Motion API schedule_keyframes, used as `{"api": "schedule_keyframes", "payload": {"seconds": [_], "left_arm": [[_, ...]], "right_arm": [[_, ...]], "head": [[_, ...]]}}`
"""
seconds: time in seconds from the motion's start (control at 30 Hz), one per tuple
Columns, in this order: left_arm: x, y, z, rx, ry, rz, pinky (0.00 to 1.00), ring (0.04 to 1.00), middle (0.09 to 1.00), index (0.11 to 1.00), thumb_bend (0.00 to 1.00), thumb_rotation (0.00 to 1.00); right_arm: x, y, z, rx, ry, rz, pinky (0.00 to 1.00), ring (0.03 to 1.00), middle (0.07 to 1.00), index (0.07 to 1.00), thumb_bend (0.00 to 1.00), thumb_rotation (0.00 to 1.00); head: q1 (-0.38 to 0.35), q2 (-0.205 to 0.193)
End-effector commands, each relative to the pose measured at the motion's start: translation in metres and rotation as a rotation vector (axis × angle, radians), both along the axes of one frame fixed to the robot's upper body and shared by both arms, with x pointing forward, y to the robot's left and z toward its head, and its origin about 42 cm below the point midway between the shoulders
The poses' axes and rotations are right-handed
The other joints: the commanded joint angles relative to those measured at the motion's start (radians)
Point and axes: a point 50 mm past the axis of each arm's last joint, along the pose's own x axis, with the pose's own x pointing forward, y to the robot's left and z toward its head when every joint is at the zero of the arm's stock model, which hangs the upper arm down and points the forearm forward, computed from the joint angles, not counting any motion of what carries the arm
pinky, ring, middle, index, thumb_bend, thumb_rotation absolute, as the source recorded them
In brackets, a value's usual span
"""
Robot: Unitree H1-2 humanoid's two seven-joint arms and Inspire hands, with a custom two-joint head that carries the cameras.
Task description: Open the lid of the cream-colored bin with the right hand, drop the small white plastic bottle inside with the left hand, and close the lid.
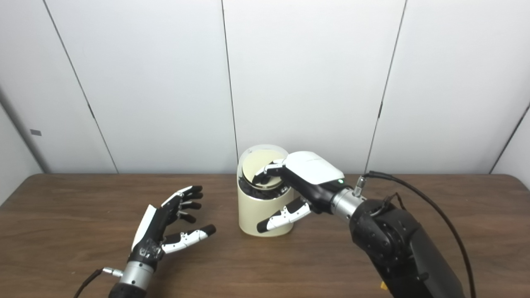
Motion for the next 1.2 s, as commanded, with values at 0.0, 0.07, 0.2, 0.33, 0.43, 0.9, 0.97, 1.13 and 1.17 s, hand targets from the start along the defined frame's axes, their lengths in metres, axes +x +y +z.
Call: {"api": "schedule_keyframes", "payload": {"seconds": [0.0,0.07,0.2,0.33,0.43,0.9,0.97,1.13,1.17], "left_arm": [[0.004,0.000,0.019,0.006,-0.072,-0.015,0.58,0.736,0.808,0.835,0.82,0.33],[0.004,-0.001,0.018,0.007,-0.074,-0.018,0.58,0.733,0.806,0.832,0.81,0.32],[0.003,0.000,0.018,0.019,-0.067,-0.013,0.59,0.737,0.803,0.832,0.81,0.32],[0.002,0.000,0.018,0.021,-0.066,-0.012,0.60,0.739,0.806,0.834,0.82,0.34],[0.002,0.000,0.019,0.023,-0.069,-0.013,0.60,0.740,0.805,0.834,0.81,0.34],[0.001,-0.003,0.019,0.004,-0.067,-0.018,0.60,0.739,0.803,0.830,0.82,0.33],[0.001,-0.004,0.019,0.009,-0.069,-0.015,0.59,0.735,0.801,0.829,0.82,0.33],[0.000,-0.005,0.019,0.000,-0.068,-0.015,0.59,0.734,0.796,0.827,0.82,0.33],[0.000,-0.005,0.019,0.000,-0.068,-0.015,0.59,0.731,0.796,0.827,0.82,0.33]], "right_arm": [[0.002,-0.003,0.017,0.017,-0.069,-0.013,0.86,0.880,0.745,0.740,0.67,0.53],[0.003,-0.004,0.017,0.019,-0.069,-0.018,0.85,0.879,0.744,0.740,0.67,0.54],[0.004,-0.005,0.015,0.027,-0.064,-0.031,0.86,0.882,0.743,0.740,0.67,0.53],[0.005,-0.006,0.012,0.019,-0.061,-0.034,0.85,0.876,0.742,0.738,0.67,0.54],[0.004,-0.006,0.010,0.018,-0.056,-0.028,0.85,0.870,0.737,0.736,0.67,0.53],[0.000,0.002,0.004,-0.040,-0.026,0.032,0.84,0.867,0.739,0.741,0.68,0.54],[-0.001,0.004,0.003,-0.045,-0.022,0.036,0.84,0.869,0.743,0.743,0.68,0.53],[-0.003,0.008,0.003,-0.074,-0.013,0.046,0.84,0.871,0.743,0.745,0.67,0.51],[-0.004,0.008,0.002,-0.087,-0.019,0.050,0.84,0.870,0.740,0.743,0.67,0.51]], "head": [[0.001,0.000],[0.000,0.001],[0.001,0.002],[0.002,0.007],[0.002,0.008],[0.009,0.018],[0.011,0.020],[0.015,0.024],[0.015,0.024]]}}
